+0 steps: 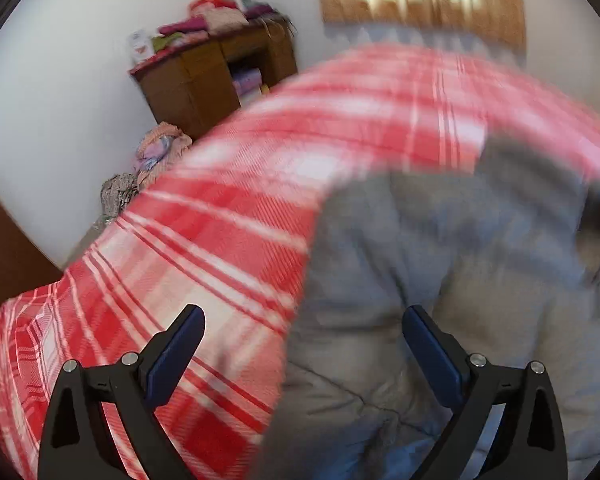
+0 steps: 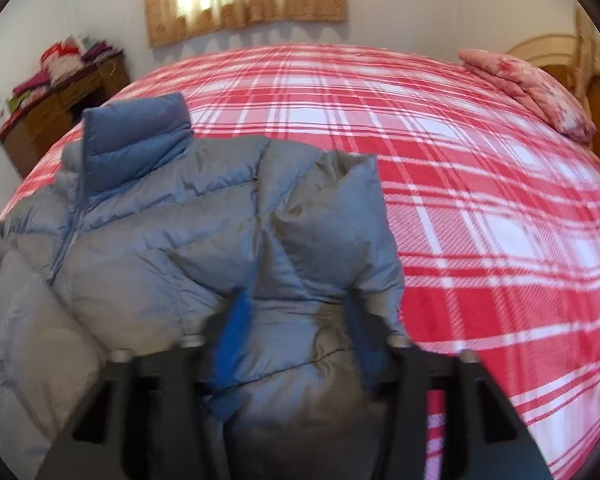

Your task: Fold large clothes

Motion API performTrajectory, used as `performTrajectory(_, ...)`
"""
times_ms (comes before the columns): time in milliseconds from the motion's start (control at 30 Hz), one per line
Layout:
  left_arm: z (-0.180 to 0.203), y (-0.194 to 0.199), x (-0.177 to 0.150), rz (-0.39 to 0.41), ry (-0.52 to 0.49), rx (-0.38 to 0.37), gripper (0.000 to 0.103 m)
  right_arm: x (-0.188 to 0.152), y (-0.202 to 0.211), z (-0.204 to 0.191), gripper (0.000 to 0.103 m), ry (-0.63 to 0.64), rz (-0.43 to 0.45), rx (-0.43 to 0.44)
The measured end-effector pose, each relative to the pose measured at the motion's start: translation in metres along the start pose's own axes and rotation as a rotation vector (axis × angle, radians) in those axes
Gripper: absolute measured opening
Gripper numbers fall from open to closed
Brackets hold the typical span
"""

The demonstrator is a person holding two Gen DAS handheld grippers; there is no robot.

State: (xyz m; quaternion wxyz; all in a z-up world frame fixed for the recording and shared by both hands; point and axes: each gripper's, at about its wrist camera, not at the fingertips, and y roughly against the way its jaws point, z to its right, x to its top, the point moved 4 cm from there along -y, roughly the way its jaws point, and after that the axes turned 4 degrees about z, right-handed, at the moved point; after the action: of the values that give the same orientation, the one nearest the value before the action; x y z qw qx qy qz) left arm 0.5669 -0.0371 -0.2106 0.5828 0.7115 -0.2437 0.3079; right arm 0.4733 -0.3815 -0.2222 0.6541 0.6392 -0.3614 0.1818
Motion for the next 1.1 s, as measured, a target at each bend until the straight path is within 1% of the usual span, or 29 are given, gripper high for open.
performTrajectory(33,-0.004,0.009,0.011,0.033,0.019,-0.015,0.100,0.011,0.012,0.000,0.087,-0.001,0.036,0.010)
performTrajectory(67,-0.005,0.016,0.023,0.061,0.026,-0.026,0.100,0.022,0.020,-0.001,0.089,0.007,0.062,0.003)
performTrajectory(100,-0.003,0.019,0.036,0.077,0.021,-0.035,0.100,0.033,0.024,-0.003,0.090,0.011,0.074,0.001)
performTrajectory(167,0.006,0.016,0.058,0.088,0.010,-0.042,0.100,0.061,0.026,-0.010,0.091,-0.009,0.083,0.050)
performTrajectory(233,0.020,0.007,0.079,0.090,0.003,-0.052,0.100,0.082,0.019,-0.019,0.092,-0.019,0.074,0.074)
performTrajectory(300,0.034,-0.005,0.093,0.069,0.008,-0.077,0.100,0.106,0.004,-0.031,0.093,-0.029,0.053,0.102)
performTrajectory(400,0.057,-0.021,0.114,0.041,0.028,-0.121,0.100,0.129,-0.024,-0.050,0.093,-0.036,0.011,0.113)
performTrajectory(467,0.076,-0.029,0.129,0.036,0.023,-0.151,0.100,0.141,-0.040,-0.061,0.093,-0.039,-0.004,0.121)
performTrajectory(567,0.109,-0.036,0.148,0.052,-0.003,-0.180,0.100,0.150,-0.061,-0.080,0.093,0.013,-0.028,0.105)
performTrajectory(633,0.130,-0.043,0.152,0.058,-0.042,-0.179,0.100,0.148,-0.075,-0.088,0.093,0.044,-0.049,0.091)
performTrajectory(700,0.150,-0.054,0.147,0.043,-0.121,-0.166,0.100,0.140,-0.087,-0.088,0.093,0.065,-0.082,0.077)
performTrajectory(767,0.160,-0.066,0.131,0.030,-0.189,-0.122,0.100,0.128,-0.097,-0.084,0.092,0.084,-0.123,0.069)
performTrajectory(833,0.158,-0.072,0.116,0.009,-0.227,-0.103,0.100,0.118,-0.100,-0.078,0.087,0.099,-0.131,0.077)
performTrajectory(867,0.155,-0.075,0.106,-0.009,-0.259,-0.083,0.100,0.114,-0.101,-0.074,0.081,0.105,-0.141,0.080)
performTrajectory(900,0.151,-0.076,0.097,-0.020,-0.284,-0.090,0.100,0.111,-0.101,-0.072,0.067,0.104,-0.152,0.089)
performTrajectory(933,0.144,-0.076,0.089,-0.026,-0.304,-0.090,0.100,0.104,-0.102,-0.068,0.049,0.099,-0.169,0.118)
performTrajectory(967,0.138,-0.076,0.084,-0.031,-0.315,-0.074,0.100,0.101,-0.102,-0.065,0.042,0.095,-0.177,0.135)
performTrajectory(1000,0.130,-0.076,0.078,-0.039,-0.317,-0.084,0.100,0.098,-0.101,-0.064,0.037,0.092,-0.176,0.142)
performTrajectory(1033,0.123,-0.074,0.073,-0.047,-0.309,-0.108,0.100,0.094,-0.099,-0.061,0.033,0.095,-0.171,0.145)
performTrajectory(1100,0.109,-0.071,0.066,-0.060,-0.285,-0.125,0.100,0.088,-0.097,-0.060,0.028,0.095,-0.164,0.145)
